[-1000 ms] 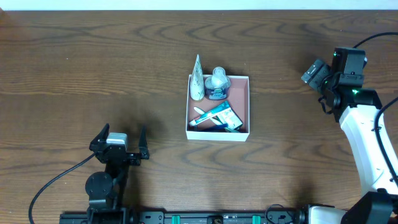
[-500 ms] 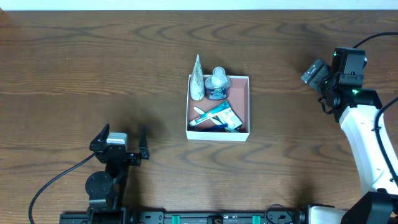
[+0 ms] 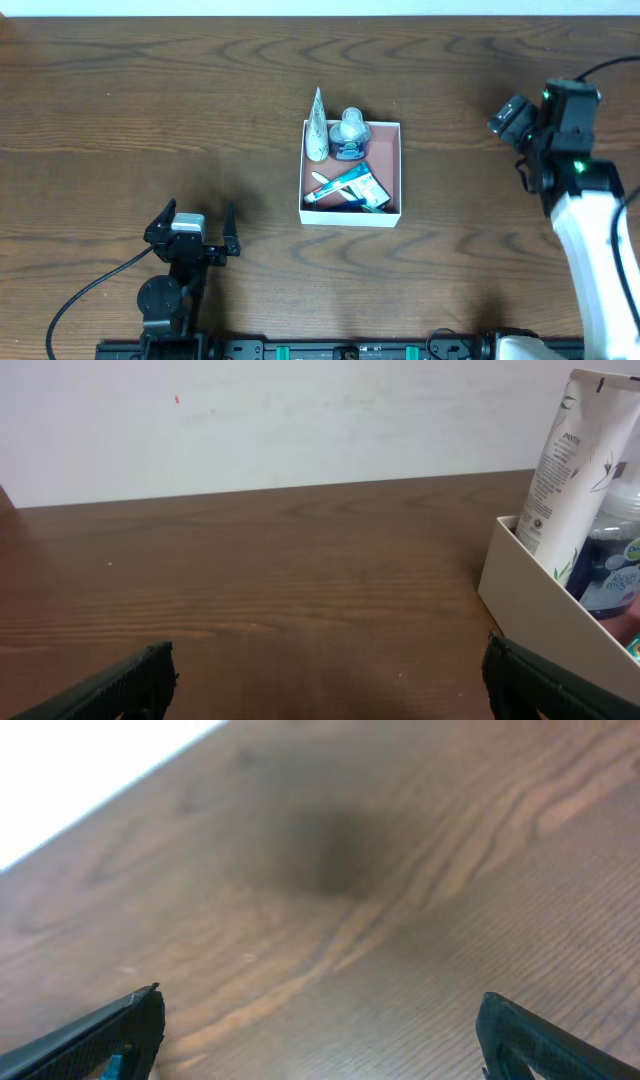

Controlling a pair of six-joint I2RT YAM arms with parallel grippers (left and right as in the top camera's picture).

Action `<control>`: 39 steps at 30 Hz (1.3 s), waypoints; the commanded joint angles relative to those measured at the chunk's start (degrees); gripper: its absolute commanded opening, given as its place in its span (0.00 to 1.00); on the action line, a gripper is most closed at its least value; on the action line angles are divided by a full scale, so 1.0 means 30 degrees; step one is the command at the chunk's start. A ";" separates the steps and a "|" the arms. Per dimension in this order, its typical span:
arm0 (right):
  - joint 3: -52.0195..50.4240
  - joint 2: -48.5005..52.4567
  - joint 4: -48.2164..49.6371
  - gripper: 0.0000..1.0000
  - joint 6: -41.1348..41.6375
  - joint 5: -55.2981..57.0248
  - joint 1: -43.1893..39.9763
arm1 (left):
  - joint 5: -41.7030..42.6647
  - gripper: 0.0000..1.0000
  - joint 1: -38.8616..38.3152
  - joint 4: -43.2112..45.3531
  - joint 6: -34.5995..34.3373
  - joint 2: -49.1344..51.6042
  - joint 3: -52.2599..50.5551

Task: Pack container

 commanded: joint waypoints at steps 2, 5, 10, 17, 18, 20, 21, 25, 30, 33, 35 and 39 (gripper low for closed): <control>-0.2310 -0.3359 0.1180 0.99 -0.0219 0.1851 0.1260 | 0.0131 0.98 0.0146 -0.0765 0.0270 0.0022 -0.0262; -0.5807 -0.6229 0.4488 0.99 -0.0204 0.2623 0.2091 | 0.0131 0.98 0.0146 -0.0765 0.0270 0.0022 -0.0262; -1.1825 -1.0724 1.1111 0.99 -0.0328 0.2608 0.2565 | 0.0138 0.98 0.0146 -0.0765 0.0270 0.0022 -0.0262; -1.5795 -1.6429 1.1271 0.99 -0.2885 0.0969 0.3002 | 0.0138 0.98 0.0146 -0.0765 0.0270 0.0022 -0.0262; -1.6138 -1.7129 1.1278 0.99 -0.3555 0.0597 0.3067 | 0.0138 0.98 0.0146 -0.0765 0.0270 0.0022 -0.0262; -1.6793 -1.8476 1.1271 0.99 -0.4386 0.0073 0.3104 | 0.0138 0.98 0.0146 -0.0765 0.0270 0.0022 -0.0262; -1.7056 -1.8965 1.1278 0.99 -0.4415 0.0073 0.3104 | 0.0131 0.98 0.0146 -0.0765 0.0262 0.0022 -0.0262; -1.8127 -2.0451 1.1293 0.99 -0.4408 -0.0066 0.3104 | 0.0138 0.98 0.0146 -0.0765 0.0270 0.0022 -0.0262; -1.9431 -2.1449 1.1271 0.99 -0.4415 -0.0685 0.3104 | 0.0138 0.98 0.0146 -0.0765 0.0270 0.0022 -0.0262; -2.0101 -2.1981 1.1249 0.99 -0.4481 -0.0874 0.3104 | 0.0138 0.98 0.0153 -0.0765 0.0270 0.0022 -0.0262; -2.0247 -2.2571 1.0579 0.99 -0.4670 -0.0860 0.3096 | 0.0138 0.98 0.0146 -0.0765 0.0270 0.0022 -0.0262; -2.0247 -2.3795 0.9056 0.99 -0.5617 -0.0860 0.3024 | 0.0138 0.98 0.0146 -0.0765 0.0270 0.0022 -0.0262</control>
